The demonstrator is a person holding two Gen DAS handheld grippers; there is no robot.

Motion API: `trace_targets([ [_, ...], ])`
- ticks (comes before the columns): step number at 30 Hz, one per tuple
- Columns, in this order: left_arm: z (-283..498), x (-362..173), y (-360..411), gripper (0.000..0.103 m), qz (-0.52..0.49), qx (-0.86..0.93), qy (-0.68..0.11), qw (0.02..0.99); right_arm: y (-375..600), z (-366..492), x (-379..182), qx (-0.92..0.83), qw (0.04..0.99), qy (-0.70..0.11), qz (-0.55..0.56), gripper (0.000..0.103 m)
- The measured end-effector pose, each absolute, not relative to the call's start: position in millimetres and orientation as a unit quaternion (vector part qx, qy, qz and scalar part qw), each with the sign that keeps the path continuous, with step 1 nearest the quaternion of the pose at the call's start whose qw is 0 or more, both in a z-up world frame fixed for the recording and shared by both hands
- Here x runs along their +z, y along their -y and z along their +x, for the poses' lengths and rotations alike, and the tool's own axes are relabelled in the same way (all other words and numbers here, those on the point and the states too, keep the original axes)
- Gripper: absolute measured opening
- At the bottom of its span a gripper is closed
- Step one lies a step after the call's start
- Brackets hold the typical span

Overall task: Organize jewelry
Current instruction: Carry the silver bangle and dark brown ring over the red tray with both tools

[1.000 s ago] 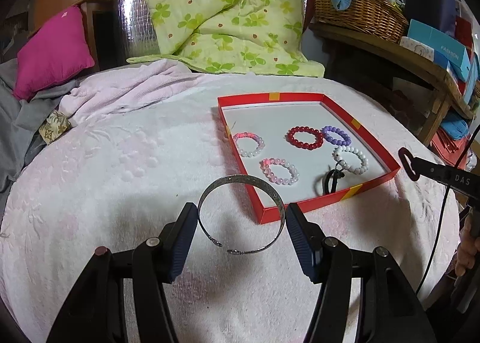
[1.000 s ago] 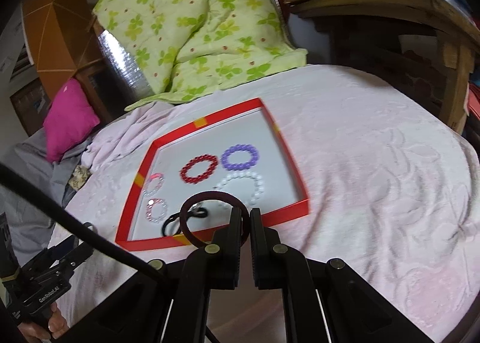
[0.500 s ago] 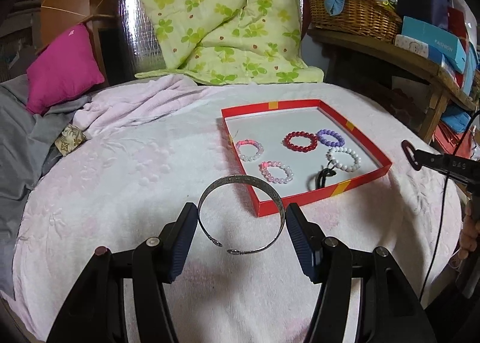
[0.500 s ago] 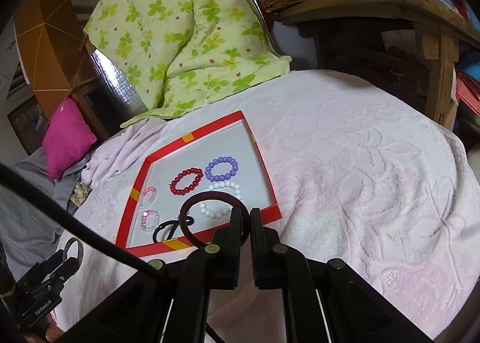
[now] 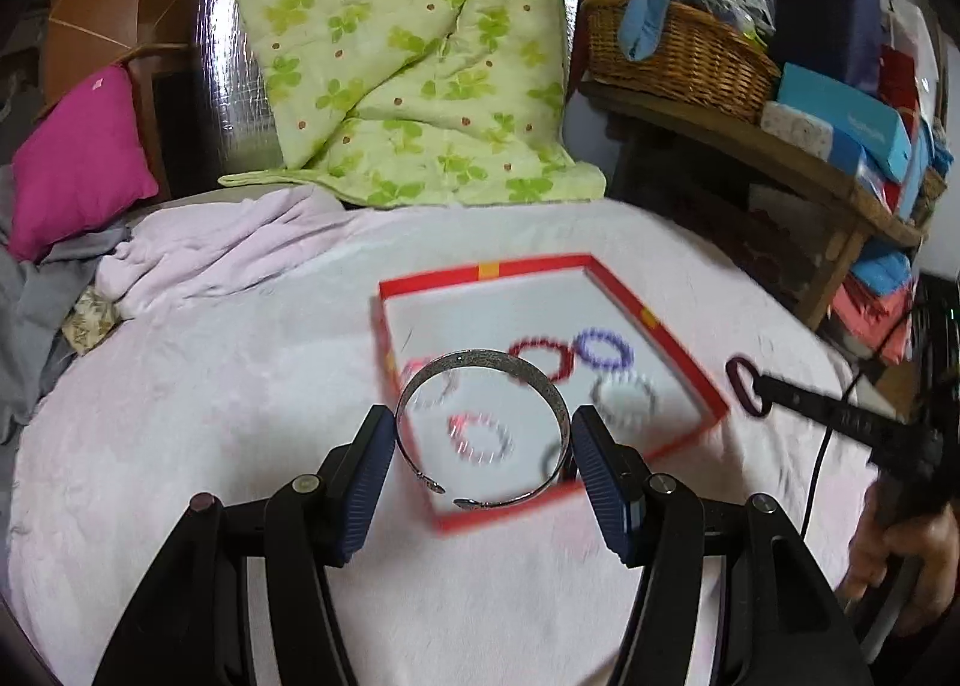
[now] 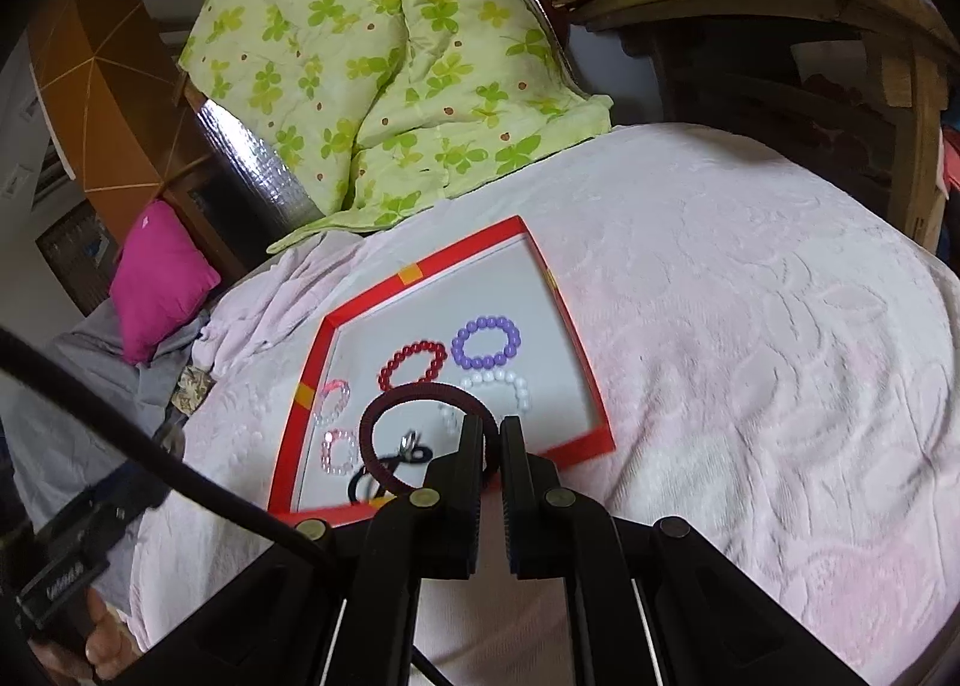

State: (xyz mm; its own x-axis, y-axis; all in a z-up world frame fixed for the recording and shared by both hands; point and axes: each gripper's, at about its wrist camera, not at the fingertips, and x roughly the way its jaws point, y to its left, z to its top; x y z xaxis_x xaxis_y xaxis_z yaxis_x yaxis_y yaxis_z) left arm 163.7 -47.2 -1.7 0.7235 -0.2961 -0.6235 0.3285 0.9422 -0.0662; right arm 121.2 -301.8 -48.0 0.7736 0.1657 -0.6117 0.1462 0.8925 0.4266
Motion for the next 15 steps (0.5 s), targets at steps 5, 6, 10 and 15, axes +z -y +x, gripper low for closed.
trace_targets([
  [5, 195.0, -11.6, 68.1, 0.062, 0.014, -0.159, -0.332, 0.93, 306.9, 152.2, -43.7, -0.002, 0.914, -0.335, 0.228, 0.006],
  [6, 200.8, -18.2, 71.9, 0.062, 0.013, -0.162, -0.337, 0.927, 306.9, 160.9, -43.1, -0.001, 0.915, -0.336, 0.225, 0.006],
  [10, 215.8, -41.2, 80.2, 0.062, 0.014, -0.174, -0.361, 0.916, 305.9, 193.8, -46.1, 0.003, 0.913, -0.342, 0.221, 0.006],
  [15, 230.2, -59.7, 91.8, 0.062, 0.038, -0.197, -0.376, 0.905, 302.7, 230.7, -52.6, 0.005, 0.911, -0.354, 0.21, 0.006],
])
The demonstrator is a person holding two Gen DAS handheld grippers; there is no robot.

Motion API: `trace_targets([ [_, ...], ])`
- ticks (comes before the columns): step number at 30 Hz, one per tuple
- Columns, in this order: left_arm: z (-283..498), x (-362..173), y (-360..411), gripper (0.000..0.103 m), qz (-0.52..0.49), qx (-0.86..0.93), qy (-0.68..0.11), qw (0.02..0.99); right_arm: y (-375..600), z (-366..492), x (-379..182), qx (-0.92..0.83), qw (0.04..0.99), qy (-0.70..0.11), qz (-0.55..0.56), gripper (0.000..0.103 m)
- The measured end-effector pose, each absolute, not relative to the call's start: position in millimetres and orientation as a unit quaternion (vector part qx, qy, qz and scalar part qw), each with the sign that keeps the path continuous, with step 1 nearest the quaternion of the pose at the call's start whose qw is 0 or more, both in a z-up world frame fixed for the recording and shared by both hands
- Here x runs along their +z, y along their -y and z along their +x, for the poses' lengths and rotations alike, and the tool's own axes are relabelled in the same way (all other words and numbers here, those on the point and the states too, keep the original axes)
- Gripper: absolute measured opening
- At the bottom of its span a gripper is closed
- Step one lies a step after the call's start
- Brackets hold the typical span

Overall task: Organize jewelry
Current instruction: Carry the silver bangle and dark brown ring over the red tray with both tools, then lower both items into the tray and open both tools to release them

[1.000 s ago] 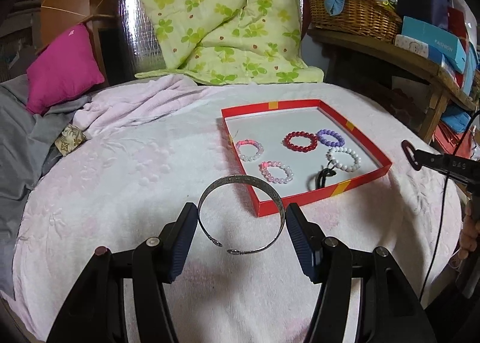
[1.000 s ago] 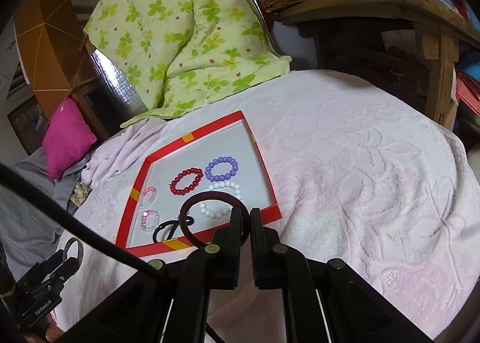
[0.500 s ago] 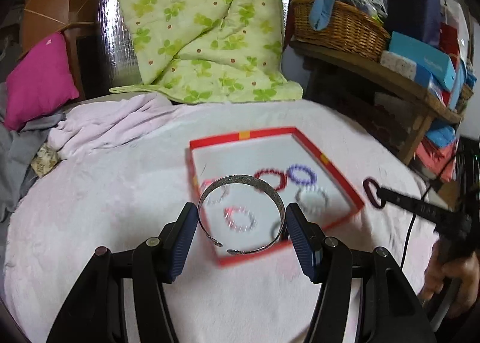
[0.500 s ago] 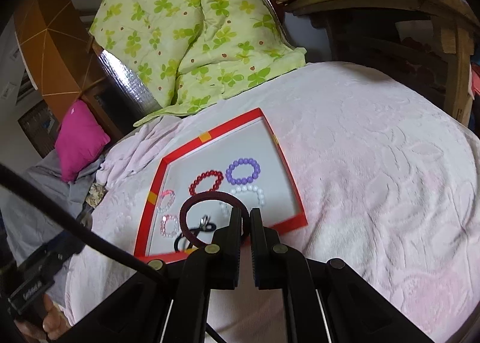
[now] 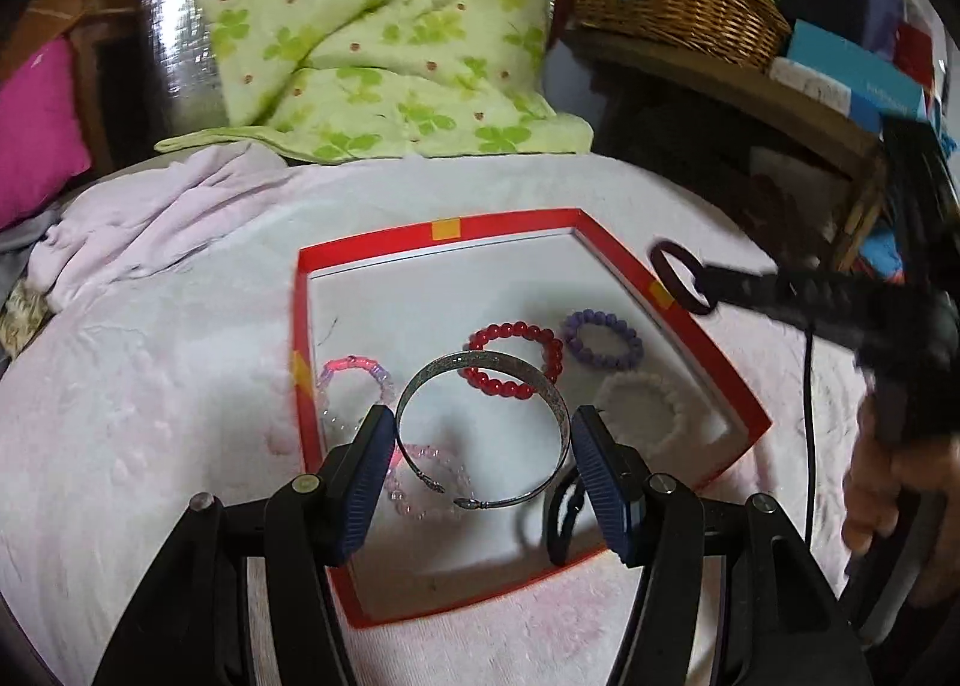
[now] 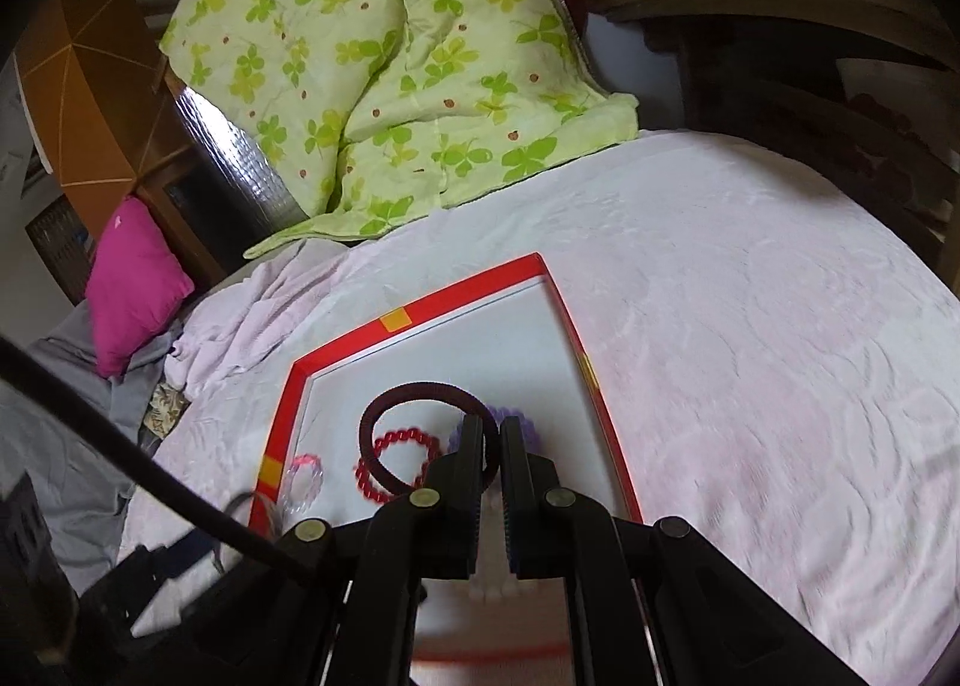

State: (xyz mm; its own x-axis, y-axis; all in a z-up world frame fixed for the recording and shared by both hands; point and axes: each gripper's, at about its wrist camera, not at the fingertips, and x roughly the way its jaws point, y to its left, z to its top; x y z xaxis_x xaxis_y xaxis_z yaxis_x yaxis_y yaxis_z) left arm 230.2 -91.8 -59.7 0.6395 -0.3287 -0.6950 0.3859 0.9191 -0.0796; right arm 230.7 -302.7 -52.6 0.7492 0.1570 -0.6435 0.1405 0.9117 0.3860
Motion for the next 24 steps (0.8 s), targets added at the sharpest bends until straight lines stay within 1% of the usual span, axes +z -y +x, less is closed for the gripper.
trace_targets([
  [11, 257.8, -69.8, 102.4, 0.062, 0.065, -0.196, -0.377, 0.903, 297.6, 294.6, -59.0, 0.007, 0.907, -0.374, 0.193, 0.006],
  [24, 264.7, -77.6, 103.9, 0.062, 0.079, -0.194, -0.385, 0.899, 280.1, 343.2, -71.7, 0.012, 0.895, -0.405, 0.187, 0.006],
])
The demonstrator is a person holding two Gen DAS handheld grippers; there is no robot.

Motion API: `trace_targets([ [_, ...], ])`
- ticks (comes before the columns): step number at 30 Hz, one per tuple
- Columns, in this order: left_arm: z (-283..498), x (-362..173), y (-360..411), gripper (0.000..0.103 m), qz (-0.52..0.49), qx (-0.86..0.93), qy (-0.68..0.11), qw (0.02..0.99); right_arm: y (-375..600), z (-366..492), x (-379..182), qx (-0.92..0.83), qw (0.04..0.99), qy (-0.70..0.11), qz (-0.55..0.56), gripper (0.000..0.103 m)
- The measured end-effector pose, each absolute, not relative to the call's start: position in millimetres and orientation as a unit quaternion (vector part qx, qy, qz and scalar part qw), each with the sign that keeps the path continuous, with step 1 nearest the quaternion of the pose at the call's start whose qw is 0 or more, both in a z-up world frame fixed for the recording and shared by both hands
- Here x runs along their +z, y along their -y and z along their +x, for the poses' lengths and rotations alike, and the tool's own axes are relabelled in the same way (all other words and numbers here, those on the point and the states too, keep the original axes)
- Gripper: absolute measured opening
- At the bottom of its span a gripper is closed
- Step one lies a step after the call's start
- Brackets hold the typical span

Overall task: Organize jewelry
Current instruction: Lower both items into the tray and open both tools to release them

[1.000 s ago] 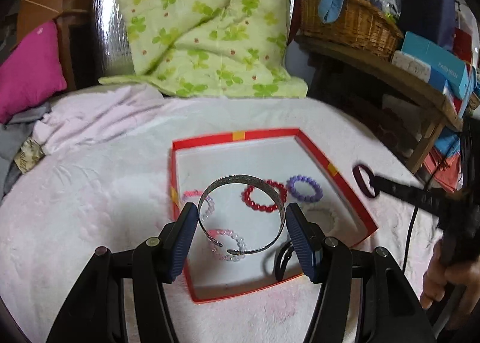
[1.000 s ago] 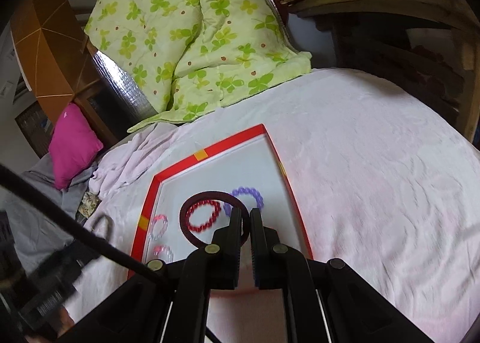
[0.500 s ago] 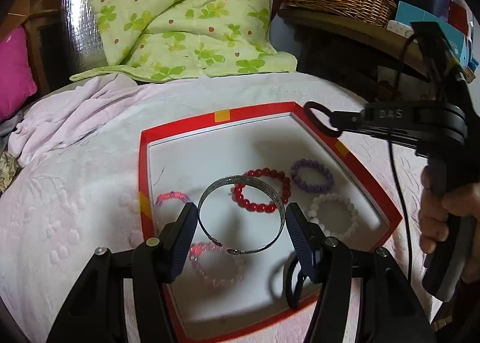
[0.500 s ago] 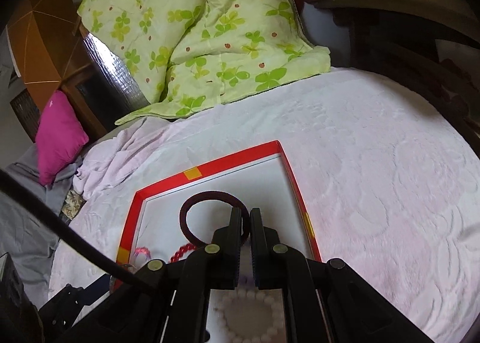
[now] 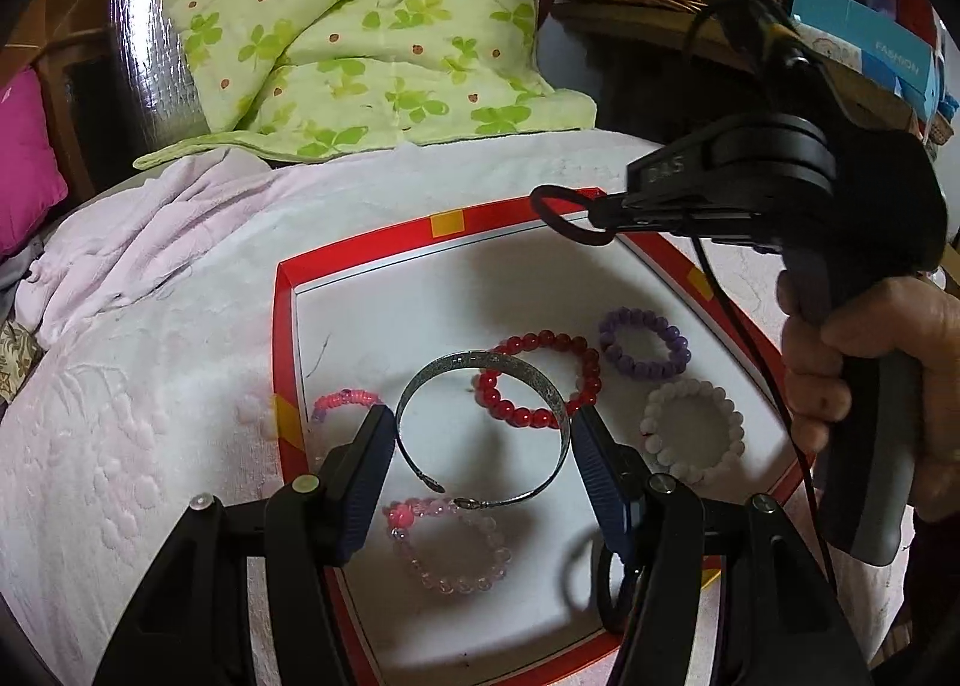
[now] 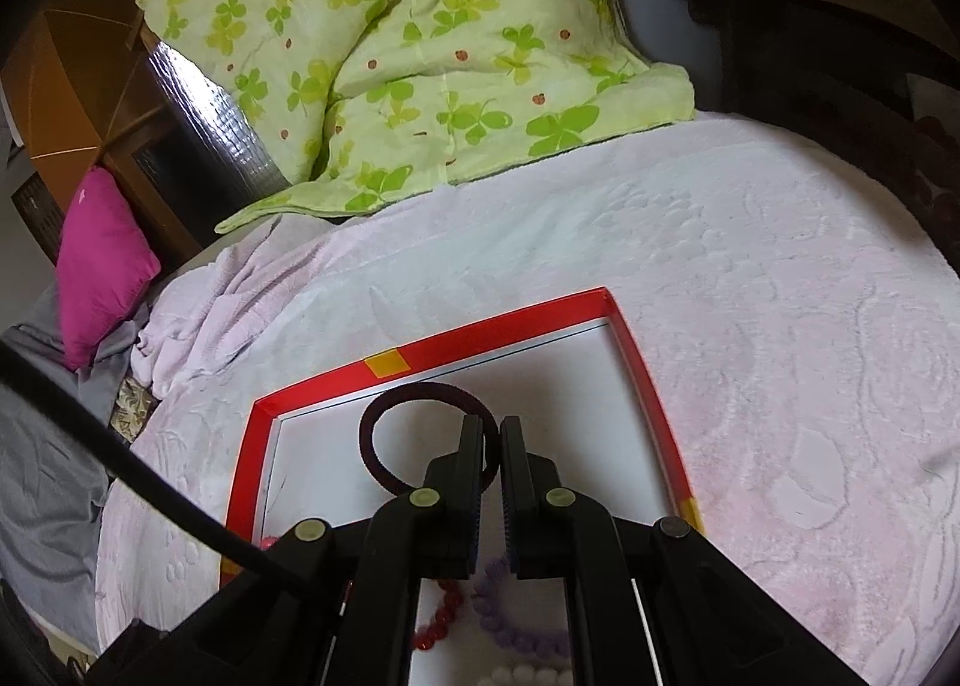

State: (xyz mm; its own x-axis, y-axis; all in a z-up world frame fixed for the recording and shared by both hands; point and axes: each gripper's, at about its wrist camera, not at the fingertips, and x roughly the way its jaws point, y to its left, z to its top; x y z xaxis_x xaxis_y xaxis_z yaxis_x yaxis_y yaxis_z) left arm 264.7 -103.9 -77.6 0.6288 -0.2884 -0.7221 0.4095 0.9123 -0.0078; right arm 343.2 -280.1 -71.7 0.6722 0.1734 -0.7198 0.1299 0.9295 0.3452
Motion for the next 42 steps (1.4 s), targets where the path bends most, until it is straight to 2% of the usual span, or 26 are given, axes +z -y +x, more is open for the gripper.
trace_targets([
  [14, 269.6, -81.7, 100.5, 0.062, 0.084, -0.185, -0.393, 0.897, 259.0, 367.4, -97.9, 0.006, 0.877, -0.448, 0.17, 0.006],
  [42, 273.9, -91.4, 101.6, 0.062, 0.082, -0.182, -0.412, 0.889, 247.3, 371.7, -108.4, -0.001, 0.87, -0.469, 0.154, 0.007],
])
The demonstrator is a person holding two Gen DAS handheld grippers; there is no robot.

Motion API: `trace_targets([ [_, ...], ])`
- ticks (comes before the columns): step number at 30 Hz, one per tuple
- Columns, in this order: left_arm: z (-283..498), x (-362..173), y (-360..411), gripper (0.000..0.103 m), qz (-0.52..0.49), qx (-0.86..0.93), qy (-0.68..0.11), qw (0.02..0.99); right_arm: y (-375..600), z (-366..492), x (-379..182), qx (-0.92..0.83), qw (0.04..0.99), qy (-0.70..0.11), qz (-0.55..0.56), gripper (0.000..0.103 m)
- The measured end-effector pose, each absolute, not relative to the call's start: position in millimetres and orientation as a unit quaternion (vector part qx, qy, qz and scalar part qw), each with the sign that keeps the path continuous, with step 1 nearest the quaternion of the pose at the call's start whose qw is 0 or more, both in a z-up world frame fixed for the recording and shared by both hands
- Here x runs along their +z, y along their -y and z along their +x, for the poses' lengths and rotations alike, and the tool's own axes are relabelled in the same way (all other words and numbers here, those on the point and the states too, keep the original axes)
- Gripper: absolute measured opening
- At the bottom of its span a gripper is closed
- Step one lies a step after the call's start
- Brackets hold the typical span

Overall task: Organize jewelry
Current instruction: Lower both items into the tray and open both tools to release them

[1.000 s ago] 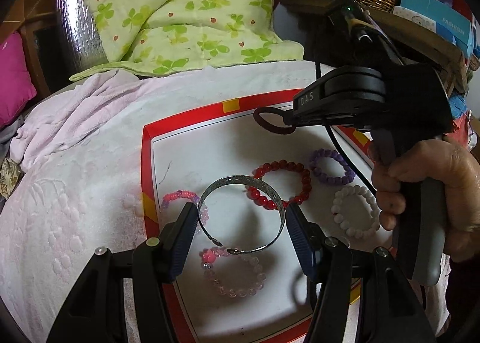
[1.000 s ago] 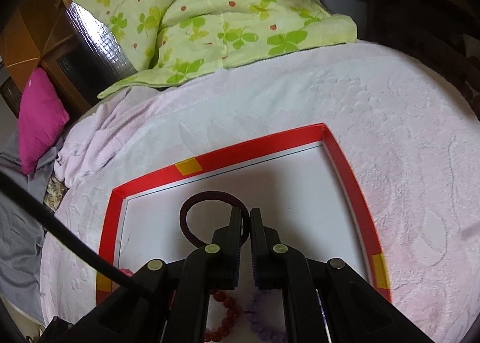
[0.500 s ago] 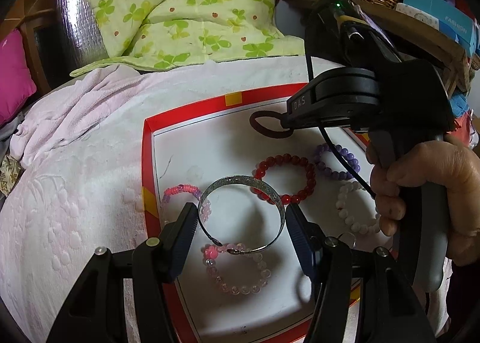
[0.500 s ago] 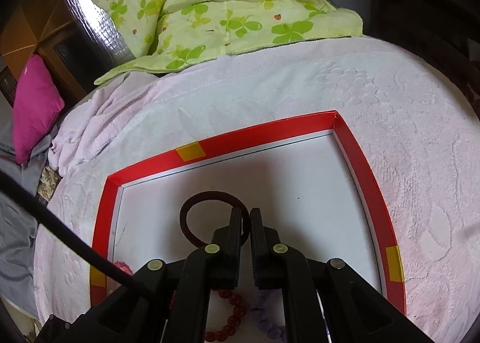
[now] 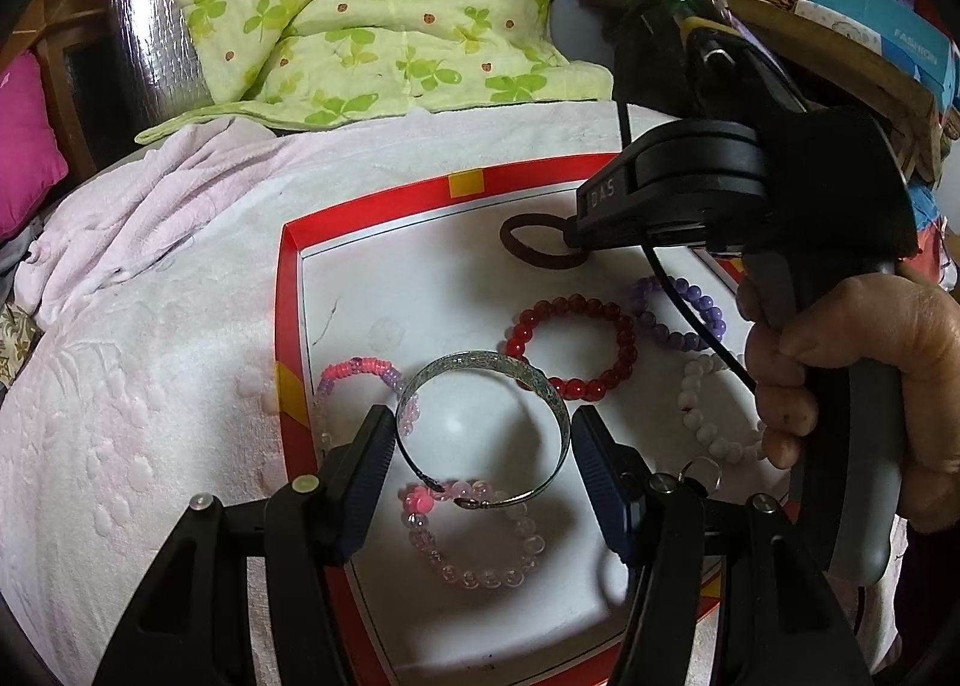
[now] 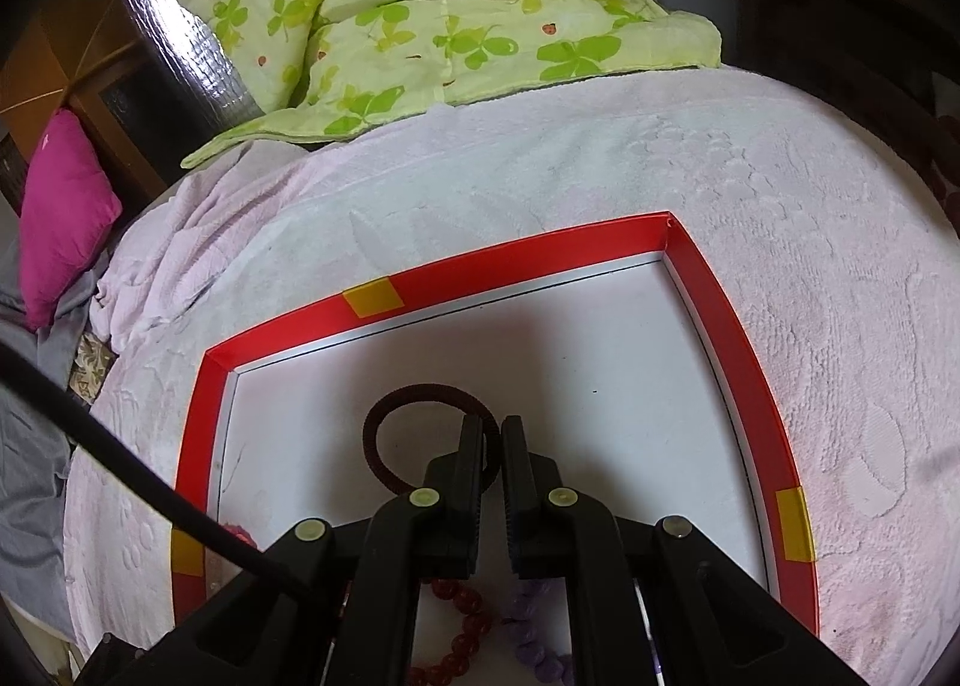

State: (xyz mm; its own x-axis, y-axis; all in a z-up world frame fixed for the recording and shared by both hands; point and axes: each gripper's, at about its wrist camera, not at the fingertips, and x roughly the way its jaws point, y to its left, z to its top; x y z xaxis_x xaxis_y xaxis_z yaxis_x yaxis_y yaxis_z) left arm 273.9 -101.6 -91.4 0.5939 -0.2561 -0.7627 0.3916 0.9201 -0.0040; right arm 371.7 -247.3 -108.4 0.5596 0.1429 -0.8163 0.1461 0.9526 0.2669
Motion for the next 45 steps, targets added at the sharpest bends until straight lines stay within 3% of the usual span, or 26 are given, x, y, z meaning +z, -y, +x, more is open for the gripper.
trace_targets([
  [15, 275.8, -93.3, 103.7, 0.063, 0.085, -0.186, -0.416, 0.886, 252.4, 370.5, -108.9, -0.004, 0.867, -0.471, 0.162, 0.007],
  [28, 272.2, -83.4, 98.8, 0.064, 0.098, -0.161, -0.401, 0.896, 261.6, 362.7, -104.4, -0.005, 0.866, -0.467, 0.177, 0.021],
  [45, 259.0, -73.1, 86.9, 0.074, 0.121, -0.121, -0.387, 0.906, 275.1, 304.7, -75.1, -0.01, 0.881, -0.437, 0.183, 0.021],
])
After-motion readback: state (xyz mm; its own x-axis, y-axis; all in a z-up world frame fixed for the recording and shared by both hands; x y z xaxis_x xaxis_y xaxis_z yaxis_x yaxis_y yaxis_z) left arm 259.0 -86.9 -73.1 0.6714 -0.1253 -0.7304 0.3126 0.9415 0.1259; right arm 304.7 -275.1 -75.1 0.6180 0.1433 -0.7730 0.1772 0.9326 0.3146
